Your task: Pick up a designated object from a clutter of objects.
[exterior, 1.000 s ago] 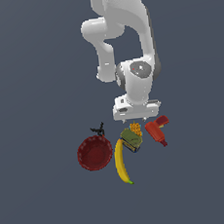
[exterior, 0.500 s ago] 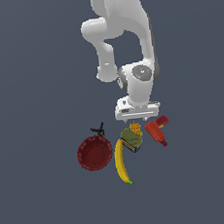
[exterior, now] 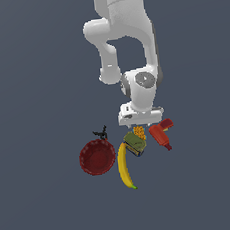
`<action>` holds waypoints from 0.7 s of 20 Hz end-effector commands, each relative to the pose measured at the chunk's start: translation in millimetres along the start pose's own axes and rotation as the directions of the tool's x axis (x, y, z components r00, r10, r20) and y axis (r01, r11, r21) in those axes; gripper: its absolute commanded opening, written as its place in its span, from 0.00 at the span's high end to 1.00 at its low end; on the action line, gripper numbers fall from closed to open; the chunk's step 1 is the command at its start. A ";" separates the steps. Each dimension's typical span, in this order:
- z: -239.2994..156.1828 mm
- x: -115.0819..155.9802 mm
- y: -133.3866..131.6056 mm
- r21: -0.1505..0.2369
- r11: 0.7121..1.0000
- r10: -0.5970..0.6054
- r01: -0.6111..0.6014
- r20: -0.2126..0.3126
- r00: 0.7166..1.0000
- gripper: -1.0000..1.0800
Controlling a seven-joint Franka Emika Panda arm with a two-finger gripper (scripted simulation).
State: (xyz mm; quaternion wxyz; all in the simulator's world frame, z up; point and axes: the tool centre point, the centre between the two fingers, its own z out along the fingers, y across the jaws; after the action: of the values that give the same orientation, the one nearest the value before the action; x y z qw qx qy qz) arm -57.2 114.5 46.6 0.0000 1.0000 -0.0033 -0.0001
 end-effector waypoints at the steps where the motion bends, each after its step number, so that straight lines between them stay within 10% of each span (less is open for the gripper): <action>1: 11.5 -0.7 0.2 0.000 1.000 0.000 0.000 0.000 1.000 0.04; 10: 31.6 -0.5 -0.2 0.000 1.000 0.000 0.000 0.000 1.000 0.04; 11: 31.6 -0.5 -0.2 0.000 1.000 0.000 0.000 0.000 1.000 1.00; 14: 31.6 -0.5 -0.2 0.000 1.000 0.000 0.000 0.000 1.000 1.00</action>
State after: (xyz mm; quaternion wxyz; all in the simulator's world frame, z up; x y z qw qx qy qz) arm -55.8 115.3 22.4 -0.0008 1.0000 -0.0025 0.0046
